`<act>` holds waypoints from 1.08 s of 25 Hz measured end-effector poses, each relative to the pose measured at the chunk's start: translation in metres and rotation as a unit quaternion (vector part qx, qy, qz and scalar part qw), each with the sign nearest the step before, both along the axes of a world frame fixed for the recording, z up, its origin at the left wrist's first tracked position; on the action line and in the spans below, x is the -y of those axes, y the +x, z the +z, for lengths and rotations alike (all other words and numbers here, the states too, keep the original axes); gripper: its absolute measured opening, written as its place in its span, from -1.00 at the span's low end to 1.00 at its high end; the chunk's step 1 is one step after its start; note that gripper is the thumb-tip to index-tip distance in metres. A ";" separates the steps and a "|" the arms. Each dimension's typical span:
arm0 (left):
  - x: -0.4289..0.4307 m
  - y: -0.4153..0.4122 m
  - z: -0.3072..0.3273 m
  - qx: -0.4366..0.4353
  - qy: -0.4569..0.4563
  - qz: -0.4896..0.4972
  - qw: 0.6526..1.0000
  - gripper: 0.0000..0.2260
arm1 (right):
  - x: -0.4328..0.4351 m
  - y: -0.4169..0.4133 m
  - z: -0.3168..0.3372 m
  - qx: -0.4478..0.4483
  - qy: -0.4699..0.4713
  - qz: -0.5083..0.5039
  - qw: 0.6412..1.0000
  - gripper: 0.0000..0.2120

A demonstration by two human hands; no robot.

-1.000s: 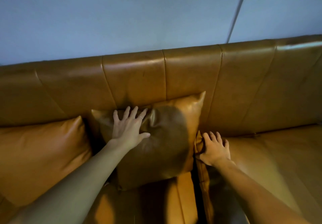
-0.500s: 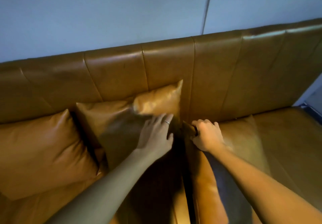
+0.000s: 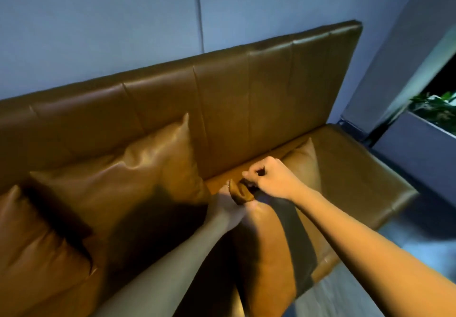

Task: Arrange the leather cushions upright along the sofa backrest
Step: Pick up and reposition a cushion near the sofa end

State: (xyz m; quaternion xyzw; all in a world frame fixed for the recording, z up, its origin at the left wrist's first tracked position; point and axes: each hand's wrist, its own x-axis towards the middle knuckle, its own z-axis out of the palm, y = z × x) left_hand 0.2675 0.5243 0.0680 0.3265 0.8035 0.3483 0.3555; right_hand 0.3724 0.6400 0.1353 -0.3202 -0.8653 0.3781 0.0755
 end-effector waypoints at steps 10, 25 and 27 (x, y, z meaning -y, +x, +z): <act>-0.037 0.040 0.033 -0.125 0.071 -0.113 0.983 -0.60 | -0.136 0.111 -0.007 0.272 0.054 -0.122 0.953 -0.48; -0.126 -0.047 0.047 -0.002 0.084 -0.076 0.994 -0.43 | -0.293 0.097 -0.003 0.262 0.114 -0.191 0.939 -0.89; -0.135 -0.061 0.047 0.009 0.104 -0.024 0.994 -0.41 | -0.311 0.075 0.007 0.203 0.152 -0.188 0.949 -0.88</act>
